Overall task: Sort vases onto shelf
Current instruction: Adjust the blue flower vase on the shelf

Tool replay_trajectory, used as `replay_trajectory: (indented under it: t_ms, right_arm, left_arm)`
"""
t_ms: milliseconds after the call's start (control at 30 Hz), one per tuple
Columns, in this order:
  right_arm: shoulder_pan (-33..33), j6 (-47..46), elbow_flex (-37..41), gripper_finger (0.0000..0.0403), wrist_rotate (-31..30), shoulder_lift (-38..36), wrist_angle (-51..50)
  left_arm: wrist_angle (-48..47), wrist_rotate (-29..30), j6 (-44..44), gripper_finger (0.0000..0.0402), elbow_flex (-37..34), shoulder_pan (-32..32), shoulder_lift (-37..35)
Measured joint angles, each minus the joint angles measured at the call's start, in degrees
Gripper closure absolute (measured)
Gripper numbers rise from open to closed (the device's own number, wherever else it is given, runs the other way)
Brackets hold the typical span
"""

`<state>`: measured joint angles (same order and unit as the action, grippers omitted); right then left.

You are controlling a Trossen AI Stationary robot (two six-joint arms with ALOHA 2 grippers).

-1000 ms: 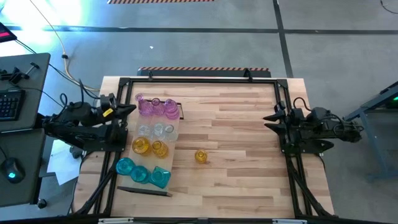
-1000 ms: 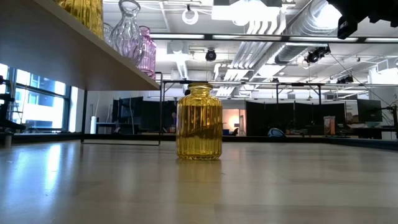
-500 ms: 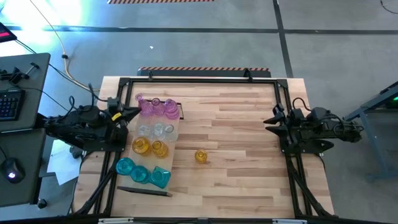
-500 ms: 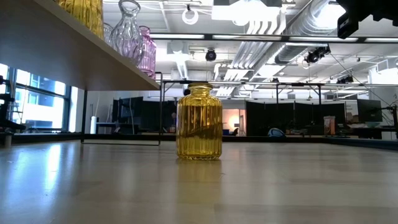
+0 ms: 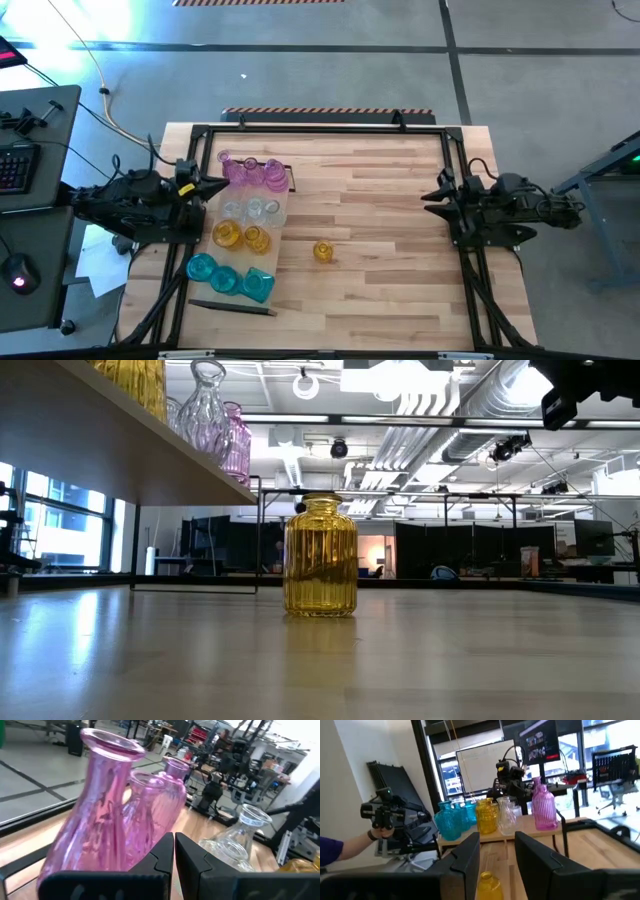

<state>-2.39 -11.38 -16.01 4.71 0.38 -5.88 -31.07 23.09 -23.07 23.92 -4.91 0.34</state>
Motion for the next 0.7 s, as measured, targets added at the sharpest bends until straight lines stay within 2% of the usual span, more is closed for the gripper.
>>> replay_trajectory:
  t_ms: [367, 567, 700]
  right_arm:
    - [0.0, -6.7, 0.0, 0.0290, 2.4, 0.0, -6.2]
    - [0.0, -9.2, 0.0, 0.0290, -1.6, 1.8, -9.1]
    - [0.0, -11.5, 0.0, 0.0290, -1.7, 9.0, -7.3]
  left_arm:
    - [1.6, -11.0, 1.6, 0.0392, 0.0, 0.0, 0.0]
    - [2.3, -10.9, 3.2, 0.0392, 0.0, 0.0, 0.0]
    - [2.3, -10.8, 3.2, 0.0392, 0.0, 0.0, 0.0]
